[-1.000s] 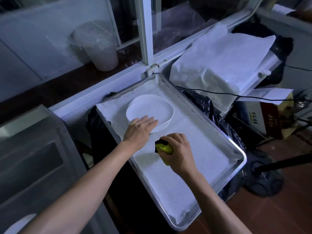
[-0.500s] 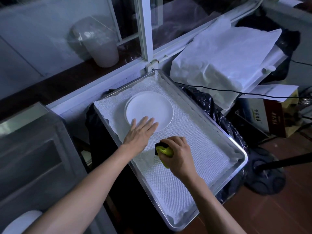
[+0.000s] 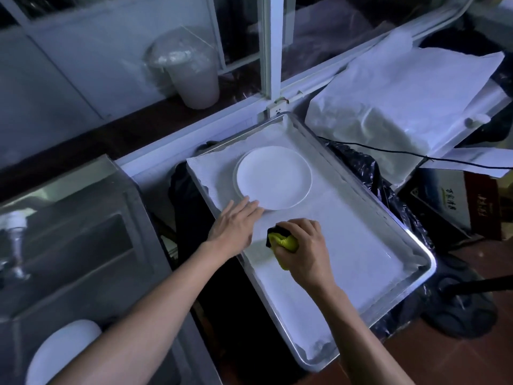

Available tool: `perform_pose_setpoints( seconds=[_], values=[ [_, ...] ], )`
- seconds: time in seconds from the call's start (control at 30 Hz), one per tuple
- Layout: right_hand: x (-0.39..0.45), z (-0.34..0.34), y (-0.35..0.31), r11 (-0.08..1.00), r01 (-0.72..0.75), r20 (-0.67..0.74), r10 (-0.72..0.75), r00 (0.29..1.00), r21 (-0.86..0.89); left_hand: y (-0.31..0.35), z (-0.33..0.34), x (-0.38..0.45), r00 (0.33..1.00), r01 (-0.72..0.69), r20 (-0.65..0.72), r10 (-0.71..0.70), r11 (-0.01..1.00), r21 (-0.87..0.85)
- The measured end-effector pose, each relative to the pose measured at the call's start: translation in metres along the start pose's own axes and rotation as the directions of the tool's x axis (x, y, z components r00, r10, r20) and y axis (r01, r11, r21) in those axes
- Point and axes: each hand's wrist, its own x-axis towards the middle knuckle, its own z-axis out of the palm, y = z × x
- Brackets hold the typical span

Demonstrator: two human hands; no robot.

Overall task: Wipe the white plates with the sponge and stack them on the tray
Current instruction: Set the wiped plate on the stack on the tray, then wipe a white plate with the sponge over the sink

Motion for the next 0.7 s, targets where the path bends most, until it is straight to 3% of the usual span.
perform_pose_setpoints(
  seconds=[0.27,0.4,0.6,0.7],
  values=[
    [-0.001,0.061,-0.073,0.987,0.159,0.088,-0.162,0.983,0.038,-0.055,-0.004,-0.126,0.959,0.262,-0.080,-0.271,0.959,-0.107],
    [-0.014,0.113,-0.115,0.971,0.230,0.146,-0.238,0.960,0.066,-0.105,0.001,-0.201,0.910,0.399,-0.037,-0.413,0.896,-0.193],
    [-0.050,0.200,-0.186,0.938,0.337,0.299,-0.344,0.890,0.077,-0.170,0.013,-0.318,0.804,0.583,0.013,-0.595,0.783,-0.217],
    [-0.073,0.247,-0.219,0.928,0.359,0.382,-0.370,0.847,0.102,-0.203,0.025,-0.373,0.687,0.703,0.062,-0.724,0.641,-0.307]
  ],
)
